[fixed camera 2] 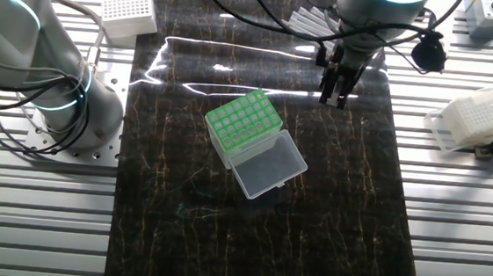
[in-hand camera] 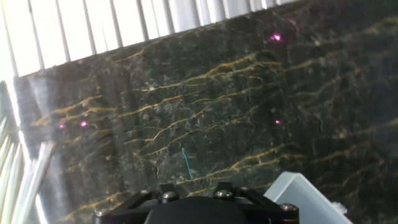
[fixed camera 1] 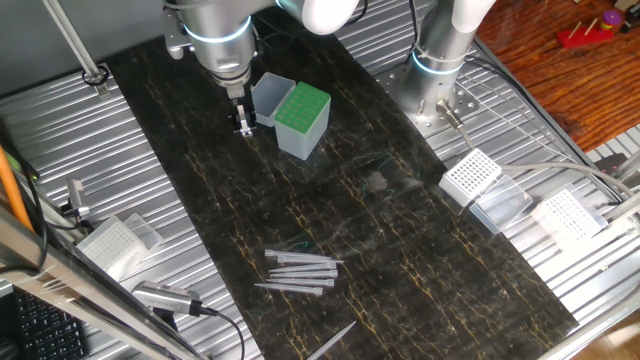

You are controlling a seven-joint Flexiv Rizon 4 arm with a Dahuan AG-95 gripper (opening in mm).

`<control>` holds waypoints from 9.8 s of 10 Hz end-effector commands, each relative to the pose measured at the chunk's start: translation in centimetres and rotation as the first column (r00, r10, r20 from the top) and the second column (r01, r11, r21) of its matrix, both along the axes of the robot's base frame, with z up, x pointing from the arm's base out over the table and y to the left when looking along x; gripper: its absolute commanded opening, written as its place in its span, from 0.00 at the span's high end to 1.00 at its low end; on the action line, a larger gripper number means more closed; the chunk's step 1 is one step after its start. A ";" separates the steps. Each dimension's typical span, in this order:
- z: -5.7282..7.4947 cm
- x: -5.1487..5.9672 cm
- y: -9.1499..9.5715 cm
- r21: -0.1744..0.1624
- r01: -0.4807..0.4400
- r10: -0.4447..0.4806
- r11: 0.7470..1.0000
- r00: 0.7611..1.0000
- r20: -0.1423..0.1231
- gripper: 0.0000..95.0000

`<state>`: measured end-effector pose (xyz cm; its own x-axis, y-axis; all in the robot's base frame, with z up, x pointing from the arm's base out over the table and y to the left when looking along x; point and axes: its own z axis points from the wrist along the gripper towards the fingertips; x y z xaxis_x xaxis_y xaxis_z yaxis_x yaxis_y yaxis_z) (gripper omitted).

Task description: Insert a large pipette tip into the holder for large pipette tips

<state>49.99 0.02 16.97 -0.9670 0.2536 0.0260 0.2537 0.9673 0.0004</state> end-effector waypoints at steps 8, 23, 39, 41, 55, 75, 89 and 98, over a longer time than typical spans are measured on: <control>0.2 0.0 0.0 0.048 -0.001 0.001 0.999 1.000 -0.012 1.00; 1.6 0.1 0.0 -0.032 -0.029 0.027 0.999 0.999 -0.045 1.00; 2.3 4.8 6.0 0.005 0.001 -0.001 1.000 0.999 -0.045 1.00; 2.3 5.0 6.1 0.033 -0.016 0.017 0.999 0.999 -0.042 1.00; 3.1 4.8 5.8 -0.004 0.001 -0.002 1.000 0.999 -0.041 1.00; 3.5 4.8 5.8 0.031 0.000 0.003 1.000 0.998 -0.070 1.00; 3.5 4.8 5.8 -0.007 -0.005 0.005 1.000 1.000 -0.021 1.00; 3.5 4.8 5.8 0.046 0.001 0.001 0.999 0.999 -0.051 1.00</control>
<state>54.99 5.91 20.47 -0.9596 0.2520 0.1252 0.2575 0.9659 0.0291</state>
